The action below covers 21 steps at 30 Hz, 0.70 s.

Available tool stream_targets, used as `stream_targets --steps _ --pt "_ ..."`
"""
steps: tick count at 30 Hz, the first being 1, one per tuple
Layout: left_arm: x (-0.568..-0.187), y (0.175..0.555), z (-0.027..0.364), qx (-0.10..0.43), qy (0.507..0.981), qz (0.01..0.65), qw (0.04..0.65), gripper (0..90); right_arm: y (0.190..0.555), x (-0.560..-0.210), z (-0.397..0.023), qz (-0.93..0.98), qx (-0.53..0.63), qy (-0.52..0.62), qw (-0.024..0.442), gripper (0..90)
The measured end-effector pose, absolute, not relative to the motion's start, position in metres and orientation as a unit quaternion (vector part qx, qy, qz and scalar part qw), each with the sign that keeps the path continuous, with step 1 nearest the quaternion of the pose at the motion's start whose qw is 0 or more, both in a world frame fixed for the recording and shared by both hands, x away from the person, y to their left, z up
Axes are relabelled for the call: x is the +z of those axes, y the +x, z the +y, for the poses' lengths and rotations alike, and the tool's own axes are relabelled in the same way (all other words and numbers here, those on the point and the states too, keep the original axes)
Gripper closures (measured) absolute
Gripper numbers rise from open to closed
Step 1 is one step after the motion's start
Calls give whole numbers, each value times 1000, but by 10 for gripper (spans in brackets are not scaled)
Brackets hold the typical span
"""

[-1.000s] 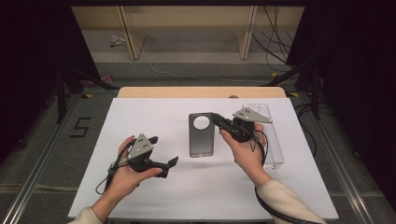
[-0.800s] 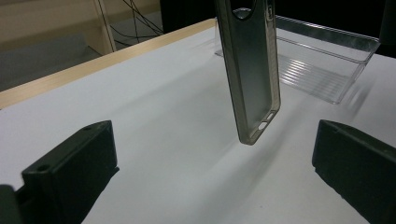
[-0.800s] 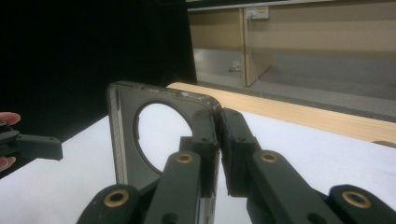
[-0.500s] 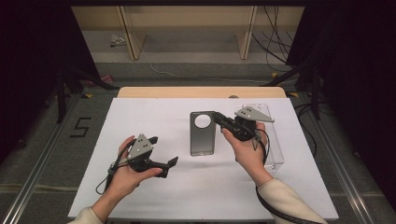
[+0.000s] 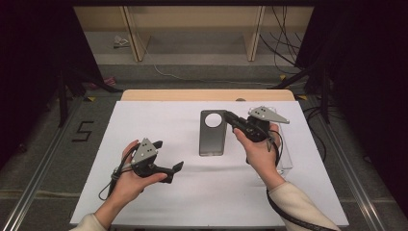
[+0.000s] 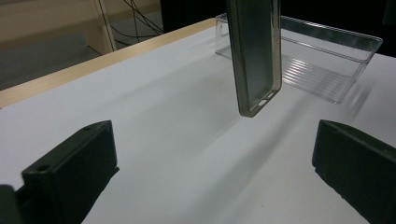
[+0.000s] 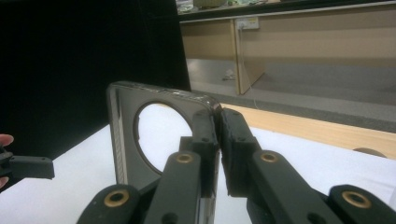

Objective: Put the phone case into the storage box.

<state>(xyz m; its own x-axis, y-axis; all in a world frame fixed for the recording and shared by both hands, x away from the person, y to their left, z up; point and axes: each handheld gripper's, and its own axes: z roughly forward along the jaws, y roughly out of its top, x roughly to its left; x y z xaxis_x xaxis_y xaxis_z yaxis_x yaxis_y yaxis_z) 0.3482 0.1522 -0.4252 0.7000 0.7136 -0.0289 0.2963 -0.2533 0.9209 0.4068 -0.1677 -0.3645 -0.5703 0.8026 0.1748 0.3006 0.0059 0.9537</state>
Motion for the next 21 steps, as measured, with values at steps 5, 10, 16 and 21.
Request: stream_targets --steps 5,10,16,21 --pt "-425 348 153 202 765 331 515 0 409 -361 -174 667 578 414 223 855" --pt "-425 349 153 202 764 332 515 0 410 -358 -179 662 579 416 229 855" --pt "-424 349 154 204 763 332 515 0 412 -355 -186 657 580 420 233 856" --pt "-425 349 154 204 763 333 515 0 413 -354 -188 654 581 423 236 855"
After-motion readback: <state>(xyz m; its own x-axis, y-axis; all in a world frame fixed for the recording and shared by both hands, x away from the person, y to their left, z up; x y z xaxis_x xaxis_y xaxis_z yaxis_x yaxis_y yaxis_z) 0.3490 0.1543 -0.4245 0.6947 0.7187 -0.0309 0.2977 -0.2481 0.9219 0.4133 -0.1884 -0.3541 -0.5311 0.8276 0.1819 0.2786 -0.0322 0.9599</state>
